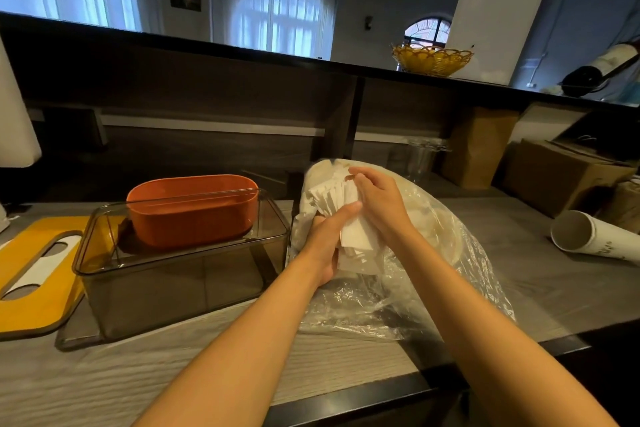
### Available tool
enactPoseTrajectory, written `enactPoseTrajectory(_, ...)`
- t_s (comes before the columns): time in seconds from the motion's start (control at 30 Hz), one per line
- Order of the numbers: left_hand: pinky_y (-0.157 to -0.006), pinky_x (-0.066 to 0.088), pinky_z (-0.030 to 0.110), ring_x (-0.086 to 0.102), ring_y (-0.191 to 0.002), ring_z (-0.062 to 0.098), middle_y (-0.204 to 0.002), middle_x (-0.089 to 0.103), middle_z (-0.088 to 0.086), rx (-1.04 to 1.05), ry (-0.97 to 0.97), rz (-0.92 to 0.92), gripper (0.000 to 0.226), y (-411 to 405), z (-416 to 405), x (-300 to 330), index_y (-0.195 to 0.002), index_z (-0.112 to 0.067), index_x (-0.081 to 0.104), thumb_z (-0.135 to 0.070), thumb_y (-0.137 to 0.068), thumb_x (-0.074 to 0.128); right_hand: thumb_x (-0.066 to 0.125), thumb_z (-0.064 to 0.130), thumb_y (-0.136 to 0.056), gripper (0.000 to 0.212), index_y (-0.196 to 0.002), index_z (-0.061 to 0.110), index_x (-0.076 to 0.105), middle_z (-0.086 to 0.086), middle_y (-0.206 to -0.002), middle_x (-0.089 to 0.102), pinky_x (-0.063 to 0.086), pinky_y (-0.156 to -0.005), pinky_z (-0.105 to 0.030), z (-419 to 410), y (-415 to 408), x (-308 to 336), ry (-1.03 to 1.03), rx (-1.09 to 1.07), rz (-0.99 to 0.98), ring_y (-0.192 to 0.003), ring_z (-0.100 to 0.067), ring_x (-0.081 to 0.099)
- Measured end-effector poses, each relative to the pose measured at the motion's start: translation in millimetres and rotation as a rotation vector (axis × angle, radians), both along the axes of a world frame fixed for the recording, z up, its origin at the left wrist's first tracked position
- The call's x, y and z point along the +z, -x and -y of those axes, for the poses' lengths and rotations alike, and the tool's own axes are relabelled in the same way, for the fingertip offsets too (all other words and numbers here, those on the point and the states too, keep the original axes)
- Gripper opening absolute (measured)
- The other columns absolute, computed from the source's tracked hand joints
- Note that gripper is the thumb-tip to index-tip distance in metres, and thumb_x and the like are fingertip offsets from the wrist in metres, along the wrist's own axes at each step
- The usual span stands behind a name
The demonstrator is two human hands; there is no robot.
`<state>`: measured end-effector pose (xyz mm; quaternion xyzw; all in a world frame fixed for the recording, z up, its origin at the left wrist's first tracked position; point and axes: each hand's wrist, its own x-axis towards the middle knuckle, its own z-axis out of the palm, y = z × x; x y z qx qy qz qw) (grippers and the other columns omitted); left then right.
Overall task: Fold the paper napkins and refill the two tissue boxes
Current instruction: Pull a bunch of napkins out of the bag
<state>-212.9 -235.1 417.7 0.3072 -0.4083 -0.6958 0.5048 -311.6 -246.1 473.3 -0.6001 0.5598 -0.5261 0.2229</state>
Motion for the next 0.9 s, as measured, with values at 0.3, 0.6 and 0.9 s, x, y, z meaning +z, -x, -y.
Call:
enactPoseTrajectory(0.3,-0.086,0.055,0.047,0.070,-0.087,0.033,-0.096,0.074,0.015,-0.030,-0.123,-0.108,0.023,-6,1,-1,-0.107,-0.009,0.070,-0.021,-0.088,0.067,0.028,0.040,-0.108,0.045,-0.124,0.017,0.063,-0.003,-0.113,0.072,0.051,-0.081,-0.027,-6,13,17,-0.007,0.076,0.520,-0.106,-0.016,0.064)
enactPoseTrajectory(0.6,-0.098,0.048,0.047,0.067,-0.101,0.033,-0.113,0.069,0.015,-0.089,-0.075,-0.481,0.049,-14,4,-3,-0.127,-0.008,0.062,-0.026,-0.082,0.059,0.027,0.060,-0.101,0.065,-0.108,0.013,0.072,-0.010,-0.102,0.075,0.054,-0.081,-0.037,-13,31,5,-0.176,0.012,0.512,-0.097,-0.026,0.069)
enactPoseTrajectory(0.9,-0.087,0.051,0.044,0.066,-0.095,0.033,-0.107,0.068,0.017,-0.151,-0.091,-0.295,0.062,-11,5,-3,-0.131,-0.008,0.059,-0.025,-0.072,0.063,0.073,0.037,-0.088,0.035,-0.117,0.022,0.061,-0.001,-0.113,0.064,0.047,-0.071,-0.027,-6,28,17,-0.278,-0.080,0.223,-0.092,-0.015,0.059)
